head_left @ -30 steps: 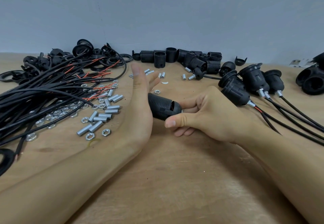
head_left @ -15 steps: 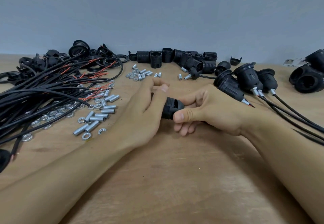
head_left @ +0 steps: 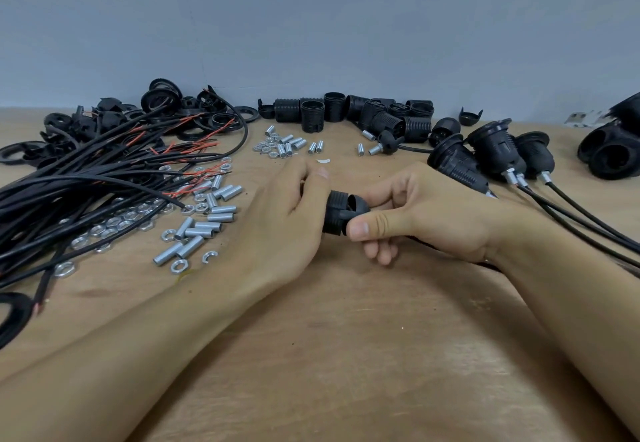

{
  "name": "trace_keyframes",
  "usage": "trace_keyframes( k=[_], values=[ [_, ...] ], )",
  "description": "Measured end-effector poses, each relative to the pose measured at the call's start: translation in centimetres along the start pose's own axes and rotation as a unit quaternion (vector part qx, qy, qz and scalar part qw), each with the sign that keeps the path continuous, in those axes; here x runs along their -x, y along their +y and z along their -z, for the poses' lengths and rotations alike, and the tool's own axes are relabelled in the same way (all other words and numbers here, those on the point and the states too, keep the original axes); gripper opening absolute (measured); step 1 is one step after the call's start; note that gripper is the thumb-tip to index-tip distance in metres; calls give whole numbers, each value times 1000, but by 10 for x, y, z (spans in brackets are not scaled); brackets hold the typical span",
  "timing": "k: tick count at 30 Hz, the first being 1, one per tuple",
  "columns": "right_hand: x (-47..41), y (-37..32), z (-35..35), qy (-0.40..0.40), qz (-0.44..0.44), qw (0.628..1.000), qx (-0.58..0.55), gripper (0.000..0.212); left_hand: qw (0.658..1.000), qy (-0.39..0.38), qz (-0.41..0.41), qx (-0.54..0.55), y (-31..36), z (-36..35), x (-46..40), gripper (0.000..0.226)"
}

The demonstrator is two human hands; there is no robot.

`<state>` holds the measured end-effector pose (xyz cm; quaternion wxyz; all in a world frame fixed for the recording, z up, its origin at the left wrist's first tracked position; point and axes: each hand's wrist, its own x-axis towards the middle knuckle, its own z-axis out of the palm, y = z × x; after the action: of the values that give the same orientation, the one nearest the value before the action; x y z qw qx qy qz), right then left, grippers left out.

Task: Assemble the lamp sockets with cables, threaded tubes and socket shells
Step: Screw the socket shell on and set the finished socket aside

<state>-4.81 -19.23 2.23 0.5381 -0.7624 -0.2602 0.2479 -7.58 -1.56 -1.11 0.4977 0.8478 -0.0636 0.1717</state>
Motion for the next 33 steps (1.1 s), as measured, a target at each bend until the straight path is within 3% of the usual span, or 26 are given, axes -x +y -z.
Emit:
trace_keyframes(
  k=[3, 6, 10, 19, 24, 27, 30, 33],
  values=[
    [2, -1, 5, 6, 9, 1000, 8, 18, 996, -49, 45, 58, 1, 1, 1, 32],
    [3, 0, 7, -10, 27, 1000, -8, 5, 993, -85, 17, 75, 2, 5, -3, 32],
    [1, 0, 2, -46, 25, 998, -28, 10, 997, -13, -80, 11, 1, 5, -4, 30],
    [-3, 4, -8, -3, 20, 1000, -1, 33, 990, 82, -82, -76, -4, 0, -1, 35],
    [-2, 5, -10, 2, 26, 999, 30, 49, 984, 101, -118, -85, -2, -2, 5, 73],
    [-4, 5, -10, -4, 23, 1000, 4, 40, 983, 105, -135, -67, -3, -3, 5, 84],
    [-4, 4, -3, -39, 7, 999, -37, 22, 984, 90, -137, -73, 1, -7, 5, 79],
    [-3, 3, 3, -43, -1, 998, -56, 24, 987, 77, -106, -89, 4, -10, 2, 60]
  ],
)
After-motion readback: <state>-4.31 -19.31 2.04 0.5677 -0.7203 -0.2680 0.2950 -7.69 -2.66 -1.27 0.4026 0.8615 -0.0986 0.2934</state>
